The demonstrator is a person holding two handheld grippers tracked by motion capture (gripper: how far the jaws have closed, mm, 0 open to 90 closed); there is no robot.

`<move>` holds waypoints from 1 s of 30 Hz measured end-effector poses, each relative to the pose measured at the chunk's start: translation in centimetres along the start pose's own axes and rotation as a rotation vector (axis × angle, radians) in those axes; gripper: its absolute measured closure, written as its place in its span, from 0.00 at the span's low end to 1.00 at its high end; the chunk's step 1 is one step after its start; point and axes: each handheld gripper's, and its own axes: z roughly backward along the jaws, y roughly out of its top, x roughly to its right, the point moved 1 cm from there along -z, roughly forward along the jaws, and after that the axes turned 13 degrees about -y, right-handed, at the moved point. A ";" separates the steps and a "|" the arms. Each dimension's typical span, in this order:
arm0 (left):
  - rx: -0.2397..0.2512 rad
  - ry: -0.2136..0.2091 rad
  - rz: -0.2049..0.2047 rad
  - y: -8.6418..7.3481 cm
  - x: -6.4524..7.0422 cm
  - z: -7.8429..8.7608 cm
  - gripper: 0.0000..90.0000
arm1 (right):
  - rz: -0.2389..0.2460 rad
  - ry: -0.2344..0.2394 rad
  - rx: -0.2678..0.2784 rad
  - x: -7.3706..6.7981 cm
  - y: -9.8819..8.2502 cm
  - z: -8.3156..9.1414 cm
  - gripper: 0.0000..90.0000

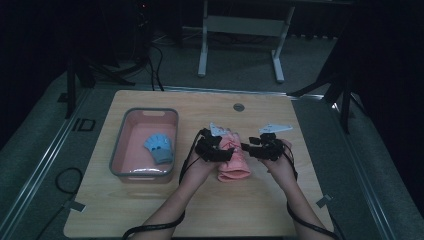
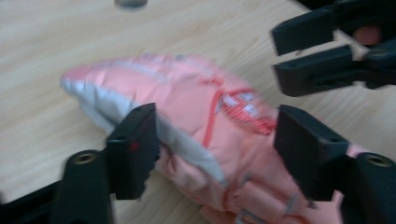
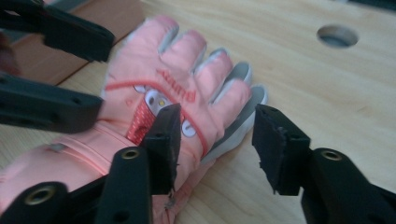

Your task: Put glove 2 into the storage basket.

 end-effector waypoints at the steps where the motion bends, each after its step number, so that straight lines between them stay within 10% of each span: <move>1: -0.004 0.011 0.005 -0.2 -0.3 -0.3 0.32 | -0.023 0.007 -0.010 0.1 -0.3 -0.3 0.56; 5: -0.016 0.030 0.065 -0.9 -1.3 -0.9 0.31 | -0.096 0.063 -0.044 0.3 -1.0 -1.4 0.52; 18: -0.066 -0.155 0.261 -3.4 -4.2 -3.7 0.21 | -0.269 0.165 -0.250 0.9 -2.9 -5.2 0.44; 24: -0.042 -0.252 0.283 -3.8 -4.6 -3.6 0.48 | -0.312 0.260 -0.272 1.1 -3.1 -6.2 0.57; 30: -0.054 -0.239 0.261 -3.4 -4.3 -3.3 0.69 | -0.266 0.210 -0.245 0.1 -2.7 -5.7 0.79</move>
